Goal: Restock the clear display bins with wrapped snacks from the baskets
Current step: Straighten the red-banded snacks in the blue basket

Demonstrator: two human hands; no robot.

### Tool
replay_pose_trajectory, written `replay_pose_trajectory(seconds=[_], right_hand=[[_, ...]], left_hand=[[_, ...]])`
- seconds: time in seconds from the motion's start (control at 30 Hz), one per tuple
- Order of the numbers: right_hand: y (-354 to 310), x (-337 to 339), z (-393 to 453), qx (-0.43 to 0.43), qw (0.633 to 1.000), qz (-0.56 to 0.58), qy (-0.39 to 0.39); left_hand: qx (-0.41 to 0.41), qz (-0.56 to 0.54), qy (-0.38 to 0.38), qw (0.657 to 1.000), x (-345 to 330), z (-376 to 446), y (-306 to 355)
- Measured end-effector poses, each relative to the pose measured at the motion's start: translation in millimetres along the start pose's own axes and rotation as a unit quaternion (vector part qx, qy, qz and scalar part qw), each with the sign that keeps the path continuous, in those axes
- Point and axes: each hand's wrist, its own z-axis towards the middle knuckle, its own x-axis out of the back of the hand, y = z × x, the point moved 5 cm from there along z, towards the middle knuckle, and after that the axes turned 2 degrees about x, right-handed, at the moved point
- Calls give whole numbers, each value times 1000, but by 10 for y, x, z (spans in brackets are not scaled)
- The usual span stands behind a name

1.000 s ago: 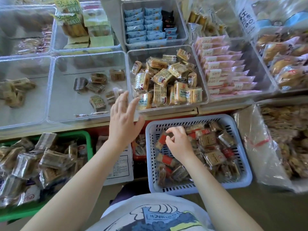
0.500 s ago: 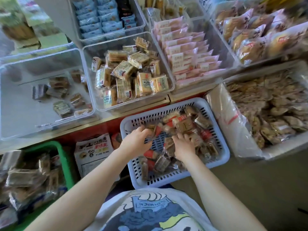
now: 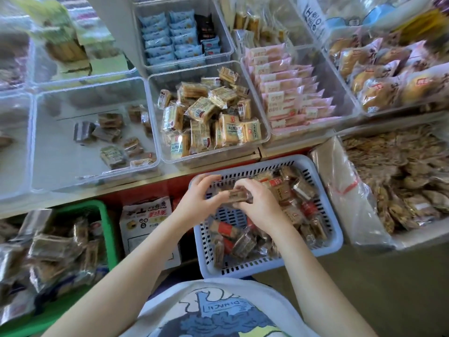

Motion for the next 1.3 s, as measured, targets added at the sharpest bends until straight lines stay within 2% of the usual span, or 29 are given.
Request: replay_pose_trajectory(seconds=[0.07,0.1,0.17,0.23,0.33,0.43,0.53,0.67,0.77,0.83,0.9,0.97,1.07,1.1,1.13,1.2,1.3], right_hand=[[-398,17,79,52,998,45,14],[-592,-1,127,79,995,55,21],[-923,-96,246,122,990,54,33],[-1142,-273,399,133,989,42,38],[-1351,-592,650,144,989,-17,37],[-1427,-971,853,146,977,-150,-27],[-1386,-1256,910,146,946,-283,-59],[-1348,-1310,919,140,932,-328,-61],[-1337,-1303,945,131,928,-339,-80],[-1326,-1313,959,128,926,-346,-85],[-1335,-1324,963,124,923,-353,-91],[-1375,-1317,963,118,921,-356,-102],[-1423,-1232,919,123,934,-325,-85],[-1403,-1189,857,132,939,-312,-59],[-1342,-1142,765,138,943,-301,-30],[-1056,-1028,542,108,955,-275,11],[-325,-810,209,-15,962,-274,-12]], left_hand=[[53,-145,1,988,290,-71,-4],[71,-183,-3,981,435,-120,-21],[69,-206,20,976,734,-235,-78],[51,-226,84,969,1028,-358,-185],[50,-231,230,944,1451,-546,-444],[48,-179,359,915,1781,-642,-728],[34,-79,407,910,2002,-535,-900],[24,35,376,926,2083,-172,-1133],[49,151,286,945,1962,36,-1229],[70,261,219,938,1889,101,-1252],[85,271,193,939,1861,118,-1280],[58,232,228,944,1834,13,-1210],[-74,185,385,901,1649,-381,-914],[-91,161,402,897,1534,-489,-846],[-82,136,380,911,1397,-538,-816],[-19,108,270,957,1047,-467,-817],[30,154,66,985,464,-223,-832]])
